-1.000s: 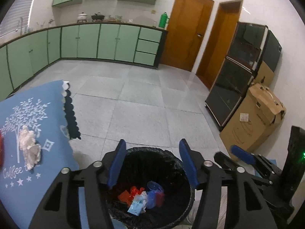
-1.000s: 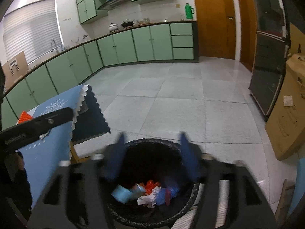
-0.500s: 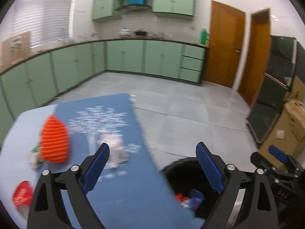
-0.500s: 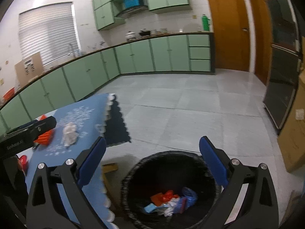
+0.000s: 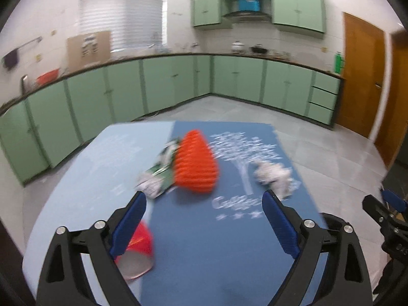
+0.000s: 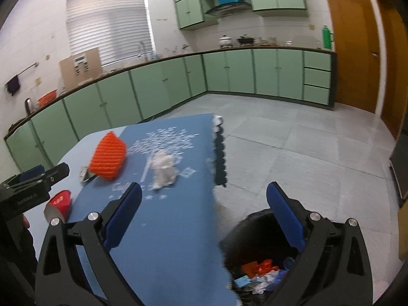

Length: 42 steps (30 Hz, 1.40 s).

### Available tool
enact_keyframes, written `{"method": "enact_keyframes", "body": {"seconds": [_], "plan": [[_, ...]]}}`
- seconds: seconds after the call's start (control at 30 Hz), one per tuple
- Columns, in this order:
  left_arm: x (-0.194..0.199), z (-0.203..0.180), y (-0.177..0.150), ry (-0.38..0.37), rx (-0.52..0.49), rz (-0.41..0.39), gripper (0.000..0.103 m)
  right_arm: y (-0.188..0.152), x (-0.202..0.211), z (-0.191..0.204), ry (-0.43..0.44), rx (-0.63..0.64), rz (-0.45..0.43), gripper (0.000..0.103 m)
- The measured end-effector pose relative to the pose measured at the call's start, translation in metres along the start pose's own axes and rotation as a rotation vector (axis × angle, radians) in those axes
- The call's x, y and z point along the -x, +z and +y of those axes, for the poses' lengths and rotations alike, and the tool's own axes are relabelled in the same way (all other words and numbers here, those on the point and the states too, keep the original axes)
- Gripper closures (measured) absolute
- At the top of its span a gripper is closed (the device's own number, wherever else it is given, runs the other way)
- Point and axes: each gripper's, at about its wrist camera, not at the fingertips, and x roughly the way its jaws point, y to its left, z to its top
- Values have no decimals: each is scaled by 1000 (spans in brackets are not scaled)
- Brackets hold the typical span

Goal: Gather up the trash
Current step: 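Move both tools back over the table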

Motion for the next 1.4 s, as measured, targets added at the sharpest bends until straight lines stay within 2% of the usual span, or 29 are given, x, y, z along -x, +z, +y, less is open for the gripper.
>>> {"method": "enact_keyframes", "body": {"seconds": [0.13, 0.3, 0.8, 1.07, 1.3, 1.4], "plan": [[-3, 30, -16, 73, 83, 27, 12, -2, -12, 28, 48, 43, 22, 8], [-13, 49, -31, 112, 112, 72, 12, -8, -21, 52, 82, 86, 42, 8], [-50, 79, -44, 95, 207, 177, 12, -18, -45, 75, 118, 119, 105, 8], [-62, 82, -43, 92, 207, 207, 12, -18, -57, 81, 121, 128, 128, 8], [-55, 88, -44, 104, 219, 203, 12, -21, -61, 81, 120, 133, 141, 8], [-53, 93, -46, 90, 227, 200, 15, -21, -61, 80, 121, 134, 145, 8]]}}
